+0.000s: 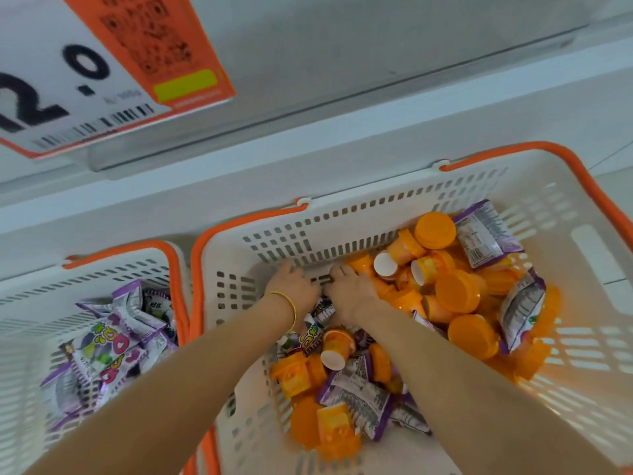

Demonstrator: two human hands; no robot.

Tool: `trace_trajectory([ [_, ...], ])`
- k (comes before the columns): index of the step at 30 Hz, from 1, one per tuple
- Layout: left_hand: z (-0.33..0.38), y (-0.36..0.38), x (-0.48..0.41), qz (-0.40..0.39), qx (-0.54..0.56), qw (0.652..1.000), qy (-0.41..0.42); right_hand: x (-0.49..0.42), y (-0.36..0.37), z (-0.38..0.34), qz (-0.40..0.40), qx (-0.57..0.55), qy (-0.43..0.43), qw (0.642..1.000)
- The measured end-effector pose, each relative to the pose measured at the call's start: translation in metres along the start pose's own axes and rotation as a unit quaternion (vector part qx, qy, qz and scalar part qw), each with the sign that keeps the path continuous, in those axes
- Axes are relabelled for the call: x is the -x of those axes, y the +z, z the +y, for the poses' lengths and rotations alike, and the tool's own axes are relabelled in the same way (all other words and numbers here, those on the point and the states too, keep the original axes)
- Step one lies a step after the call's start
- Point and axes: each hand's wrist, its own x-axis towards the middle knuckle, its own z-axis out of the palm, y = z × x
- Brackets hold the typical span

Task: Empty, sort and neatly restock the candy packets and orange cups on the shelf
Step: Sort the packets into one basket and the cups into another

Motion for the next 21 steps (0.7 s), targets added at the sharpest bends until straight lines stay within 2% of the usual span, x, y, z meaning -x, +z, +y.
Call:
trace_trajectory([
  [3, 0.006, 0.002, 0.006, -0.010, 0.078, 0.997, -0.023, 0.004, 0.000, 0.001, -0.008, -0.084, -0.020, 0.996],
  [7, 0.005, 0.005, 0.020, 0.037, 0.153, 0.986, -0.050, 0.007, 0.003, 0.002, -0.003, -0.152, -0.001, 0.988],
  [11, -0.011, 0.000, 0.047, 0.120, 0.314, 0.938, -0.085, 0.005, 0.005, 0.003, 0.018, -0.161, -0.004, 0.987],
  [13, -0.024, -0.006, 0.069, 0.192, 0.398, 0.891, -0.102, 0.002, 0.004, 0.001, 0.013, -0.162, -0.012, 0.987],
  [17, -0.050, -0.012, 0.121, 0.327, 0.528, 0.765, -0.169, 0.000, 0.009, -0.006, 0.001, -0.171, 0.011, 0.985],
  [21, -0.055, 0.002, 0.149, 0.351, 0.644, 0.651, -0.198, -0.002, 0.016, -0.019, 0.008, -0.141, 0.021, 0.990],
])
